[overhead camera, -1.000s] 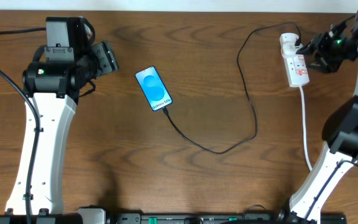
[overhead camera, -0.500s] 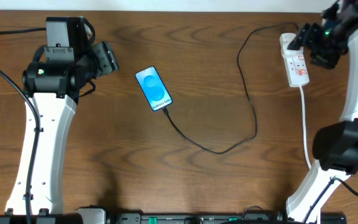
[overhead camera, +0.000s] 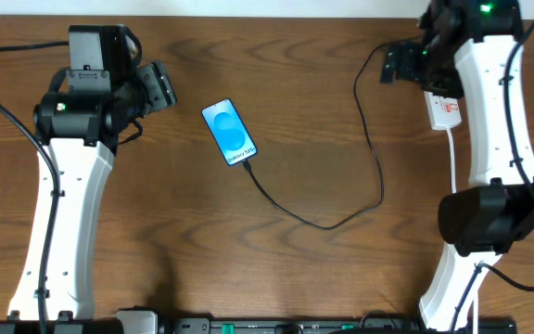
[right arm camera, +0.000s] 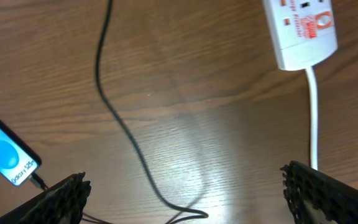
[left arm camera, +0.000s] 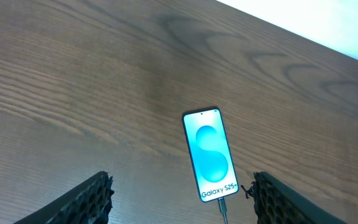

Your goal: Plug charger to phone and switch on socket

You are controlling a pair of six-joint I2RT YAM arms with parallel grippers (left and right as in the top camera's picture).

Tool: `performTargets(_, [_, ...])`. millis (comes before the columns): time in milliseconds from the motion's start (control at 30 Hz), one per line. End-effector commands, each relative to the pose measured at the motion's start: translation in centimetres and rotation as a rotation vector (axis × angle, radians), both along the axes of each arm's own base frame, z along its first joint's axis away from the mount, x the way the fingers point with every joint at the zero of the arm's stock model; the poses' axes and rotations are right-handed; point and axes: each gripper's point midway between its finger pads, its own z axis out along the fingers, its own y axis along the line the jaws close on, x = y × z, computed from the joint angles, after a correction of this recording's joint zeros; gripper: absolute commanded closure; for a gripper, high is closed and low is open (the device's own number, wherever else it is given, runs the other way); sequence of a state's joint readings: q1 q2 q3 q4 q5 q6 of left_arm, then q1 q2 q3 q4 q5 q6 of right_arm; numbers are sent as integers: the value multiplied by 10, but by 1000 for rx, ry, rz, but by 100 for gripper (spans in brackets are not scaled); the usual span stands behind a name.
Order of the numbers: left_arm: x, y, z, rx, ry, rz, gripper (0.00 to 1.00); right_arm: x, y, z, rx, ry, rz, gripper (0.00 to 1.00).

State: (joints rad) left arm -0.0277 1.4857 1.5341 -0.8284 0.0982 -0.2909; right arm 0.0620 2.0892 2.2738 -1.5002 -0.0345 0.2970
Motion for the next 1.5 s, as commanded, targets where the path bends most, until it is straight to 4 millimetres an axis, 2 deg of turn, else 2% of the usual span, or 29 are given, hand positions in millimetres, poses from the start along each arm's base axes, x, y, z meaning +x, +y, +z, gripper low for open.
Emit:
performTargets(0, [2,4,-4,14,10,9,27,-3,2,11,-33,-28,8,1])
performTargets(1467, [2,4,-4,14,10,9,27,3,2,13,-30,-54,6,1])
